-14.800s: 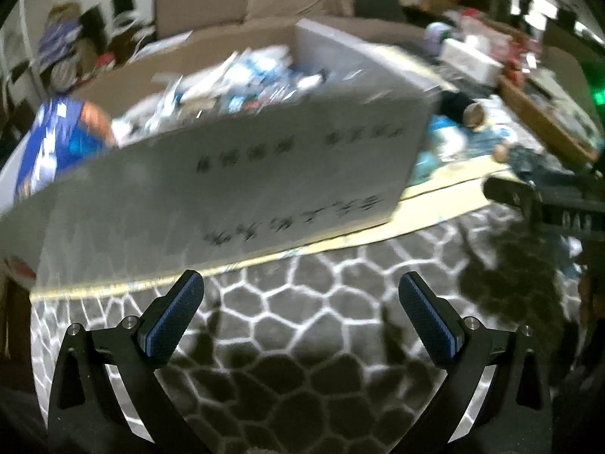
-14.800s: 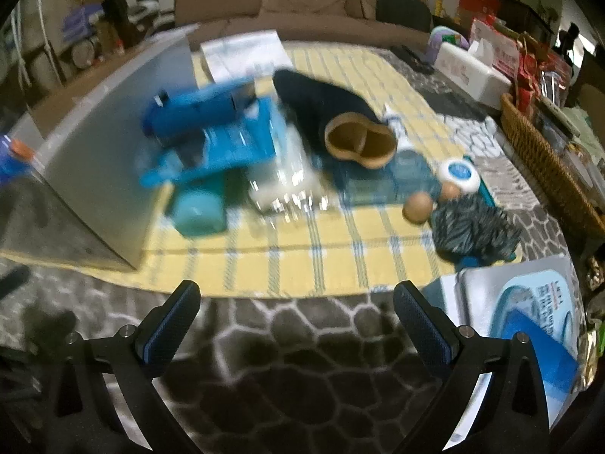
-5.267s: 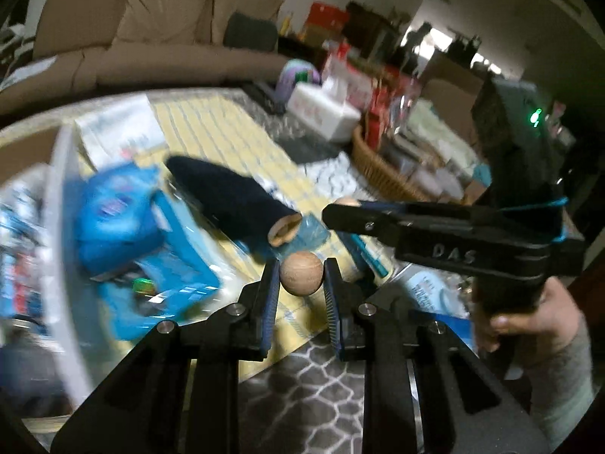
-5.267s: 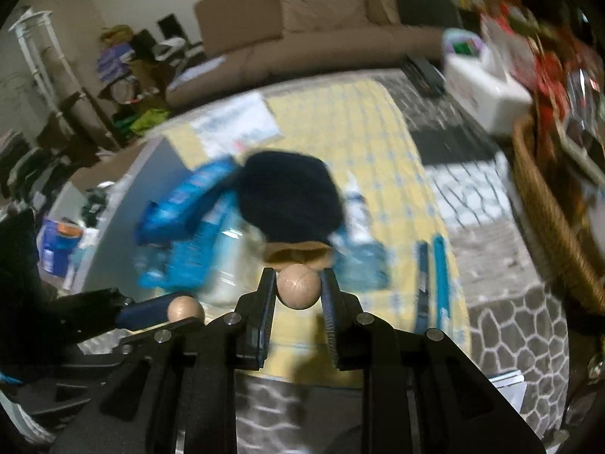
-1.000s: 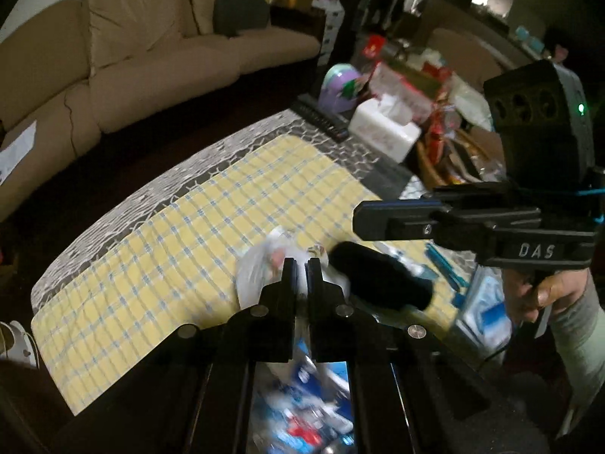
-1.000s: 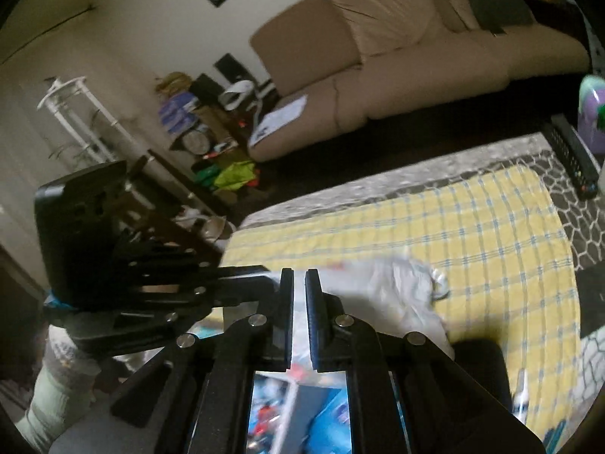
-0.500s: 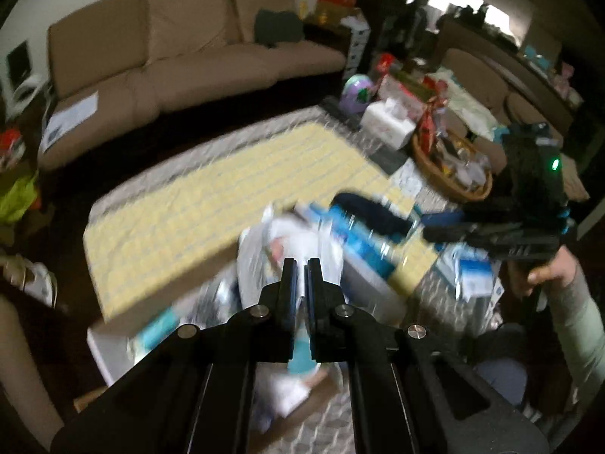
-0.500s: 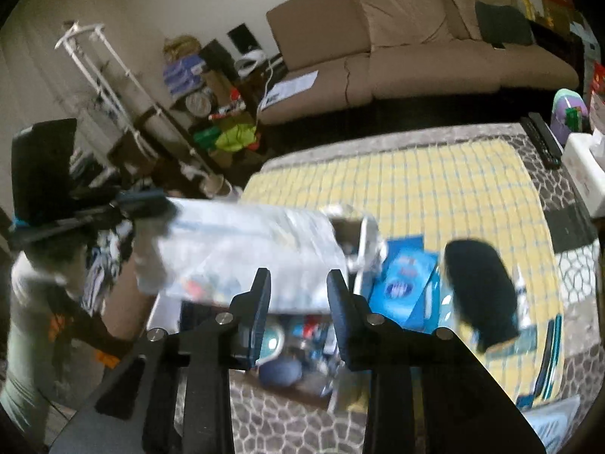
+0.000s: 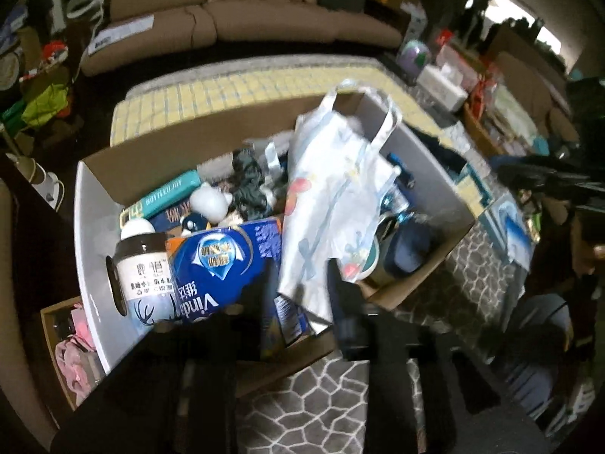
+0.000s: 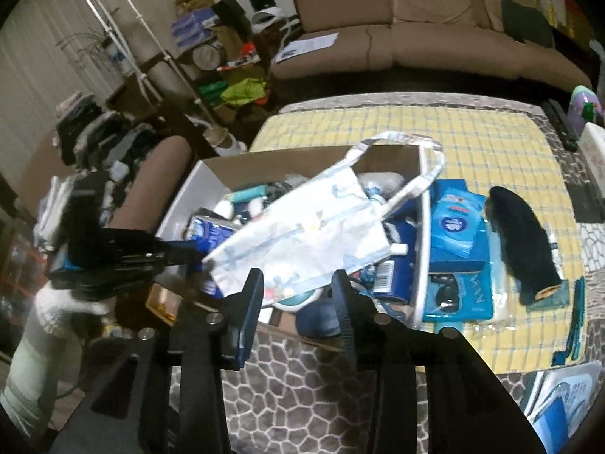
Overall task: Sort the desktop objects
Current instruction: 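Grasp the bag handle with the right gripper and lift it from the box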
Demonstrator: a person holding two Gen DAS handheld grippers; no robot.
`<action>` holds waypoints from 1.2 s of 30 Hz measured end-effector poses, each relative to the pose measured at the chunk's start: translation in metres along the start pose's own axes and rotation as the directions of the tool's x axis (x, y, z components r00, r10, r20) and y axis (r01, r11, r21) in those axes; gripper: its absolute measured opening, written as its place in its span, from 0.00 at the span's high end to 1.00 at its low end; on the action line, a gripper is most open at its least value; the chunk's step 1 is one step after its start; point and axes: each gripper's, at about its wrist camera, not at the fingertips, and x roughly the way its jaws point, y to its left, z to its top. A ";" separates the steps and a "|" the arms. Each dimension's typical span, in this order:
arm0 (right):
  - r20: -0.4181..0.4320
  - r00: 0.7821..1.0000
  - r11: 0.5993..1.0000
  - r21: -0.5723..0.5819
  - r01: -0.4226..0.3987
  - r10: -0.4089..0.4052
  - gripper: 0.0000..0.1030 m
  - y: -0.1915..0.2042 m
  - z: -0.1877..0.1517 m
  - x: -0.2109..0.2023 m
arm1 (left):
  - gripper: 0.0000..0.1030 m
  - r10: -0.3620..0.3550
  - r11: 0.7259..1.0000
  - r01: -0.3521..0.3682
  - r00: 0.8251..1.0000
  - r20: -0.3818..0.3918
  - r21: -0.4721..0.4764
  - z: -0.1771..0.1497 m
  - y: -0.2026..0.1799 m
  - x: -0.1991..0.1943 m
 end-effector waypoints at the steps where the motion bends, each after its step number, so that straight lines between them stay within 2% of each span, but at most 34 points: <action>1: 0.003 1.000 1.000 0.006 0.015 -0.015 0.59 -0.001 0.000 0.001 | 0.67 0.006 1.000 -0.006 1.000 0.013 0.012 0.001 -0.003 -0.003; 3: 0.016 0.998 0.997 0.050 0.060 -0.061 0.53 -0.015 0.003 0.005 | 0.64 0.029 0.998 -0.030 0.999 0.029 0.046 0.002 -0.012 -0.003; 5: 0.033 0.995 0.991 0.102 0.086 -0.090 0.46 -0.029 0.004 0.008 | 0.54 0.073 0.993 -0.076 0.997 0.039 0.086 0.006 -0.022 0.003; 7: 0.046 0.994 0.982 0.170 0.085 -0.094 0.44 -0.048 0.007 0.014 | 0.40 0.118 0.985 -0.123 0.992 0.052 0.117 0.009 -0.029 0.012; 11: 0.070 0.993 0.949 0.308 0.070 -0.096 0.34 -0.091 0.015 0.027 | 0.36 0.141 0.976 -0.153 0.986 0.087 0.153 0.013 -0.040 0.032; 15: 0.105 0.992 0.904 0.427 0.016 -0.068 0.33 -0.128 0.028 0.043 | 0.30 0.045 0.986 -0.066 0.989 0.139 0.151 0.015 -0.052 0.045; 20: 0.144 0.989 0.867 0.495 -0.048 -0.027 0.32 -0.156 0.055 0.069 | 0.29 -0.026 0.995 0.013 0.992 0.126 0.102 0.019 -0.050 0.069; 26: 0.157 0.984 0.797 0.582 -0.160 0.082 0.32 -0.184 0.074 0.109 | 0.27 -0.130 0.991 0.128 0.985 0.116 0.024 0.024 -0.036 0.074; 28: 0.174 0.977 0.773 0.599 -0.207 0.126 0.45 -0.189 0.075 0.117 | 0.25 -0.167 0.986 0.169 0.979 0.119 -0.002 0.025 -0.031 0.074; 30: 0.201 0.963 0.747 0.609 -0.267 0.180 0.79 -0.193 0.074 0.125 | 0.22 -0.189 0.981 0.192 0.974 0.127 -0.017 0.026 -0.029 0.071; 32: 0.227 0.956 0.738 0.610 -0.288 0.186 0.82 -0.194 0.072 0.124 | 0.22 -0.199 0.979 0.203 0.971 0.136 -0.021 0.028 -0.029 0.068; 33: 0.254 0.949 0.740 0.599 -0.306 0.186 0.87 -0.195 0.071 0.120 | 0.22 -0.204 0.978 0.209 0.969 0.142 -0.023 0.029 -0.029 0.066; 34: 0.267 0.947 0.747 0.590 -0.306 0.177 0.88 -0.194 0.072 0.116 | 0.22 -0.209 0.976 0.215 0.967 0.148 -0.026 0.030 -0.028 0.064; 36: 0.307 0.942 0.788 0.543 -0.290 0.135 0.88 -0.186 0.076 0.098 | 0.21 -0.220 0.973 0.228 0.962 0.162 -0.035 0.030 -0.026 0.059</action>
